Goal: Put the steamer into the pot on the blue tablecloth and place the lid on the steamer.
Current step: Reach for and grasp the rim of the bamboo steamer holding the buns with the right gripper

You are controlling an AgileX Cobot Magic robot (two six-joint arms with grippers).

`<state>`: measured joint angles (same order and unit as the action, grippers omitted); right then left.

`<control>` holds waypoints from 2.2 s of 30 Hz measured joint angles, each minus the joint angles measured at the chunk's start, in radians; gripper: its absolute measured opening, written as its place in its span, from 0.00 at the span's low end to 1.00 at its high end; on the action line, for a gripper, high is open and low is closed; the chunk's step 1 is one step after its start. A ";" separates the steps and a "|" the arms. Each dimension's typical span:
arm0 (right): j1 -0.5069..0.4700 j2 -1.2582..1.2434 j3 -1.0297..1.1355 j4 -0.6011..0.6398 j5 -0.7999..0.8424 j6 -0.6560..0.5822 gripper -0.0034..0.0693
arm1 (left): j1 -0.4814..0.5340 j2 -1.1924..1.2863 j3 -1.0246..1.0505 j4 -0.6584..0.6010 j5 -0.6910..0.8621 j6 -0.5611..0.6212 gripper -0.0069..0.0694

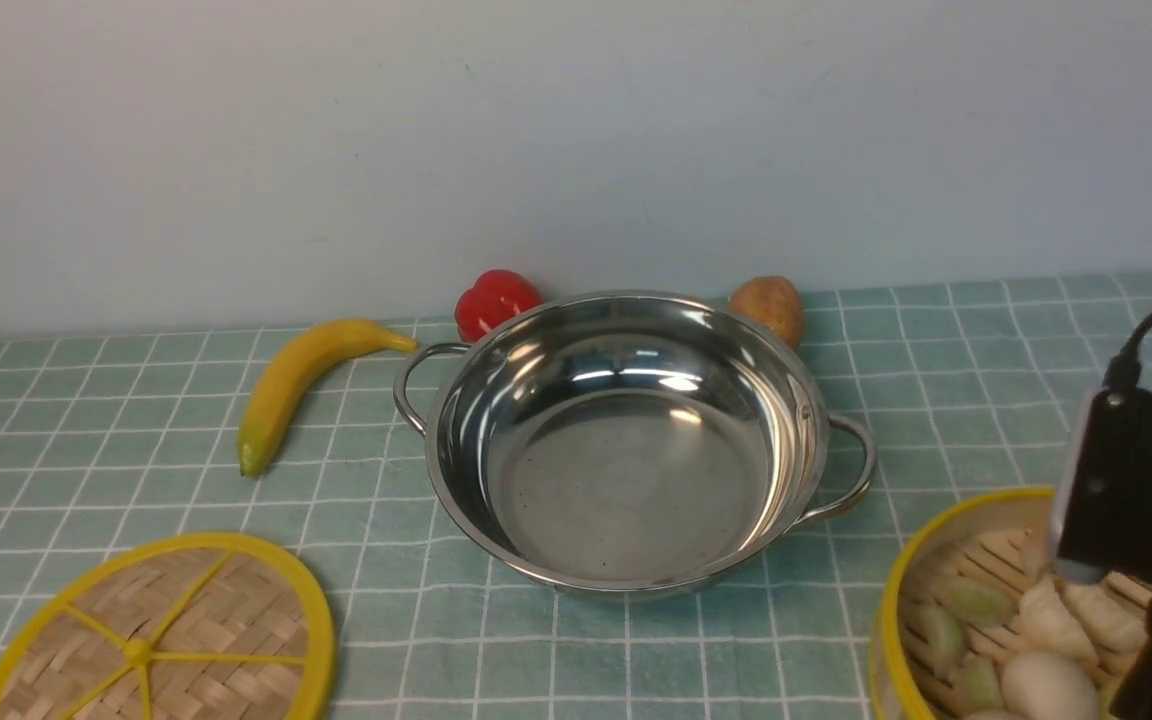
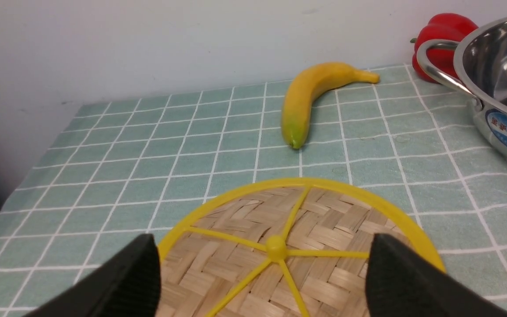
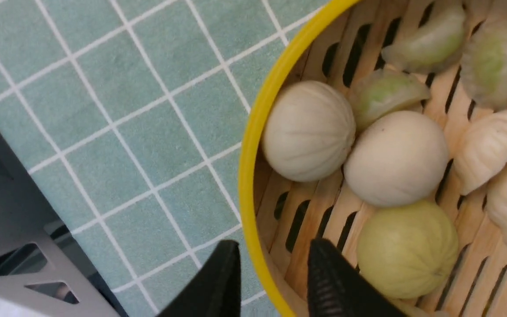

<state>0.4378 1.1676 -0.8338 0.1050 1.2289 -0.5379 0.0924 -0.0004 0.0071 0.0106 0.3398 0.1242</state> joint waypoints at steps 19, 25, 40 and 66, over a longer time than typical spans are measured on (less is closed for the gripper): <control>0.000 0.089 0.085 0.006 0.001 0.059 0.38 | 0.000 0.000 0.000 0.000 0.000 0.000 0.85; 0.000 0.089 0.113 0.004 0.001 0.045 0.38 | 0.000 0.000 0.000 0.000 0.000 0.000 0.85; 0.000 0.178 0.124 -0.031 -0.075 0.003 0.38 | 0.000 0.000 0.000 0.000 0.000 0.000 0.85; 0.000 0.305 0.124 -0.032 -0.136 -0.040 0.38 | 0.000 0.000 0.000 0.000 0.000 0.000 0.85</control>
<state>0.4377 1.4721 -0.7099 0.0733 1.0930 -0.5783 0.0924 -0.0004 0.0071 0.0106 0.3398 0.1242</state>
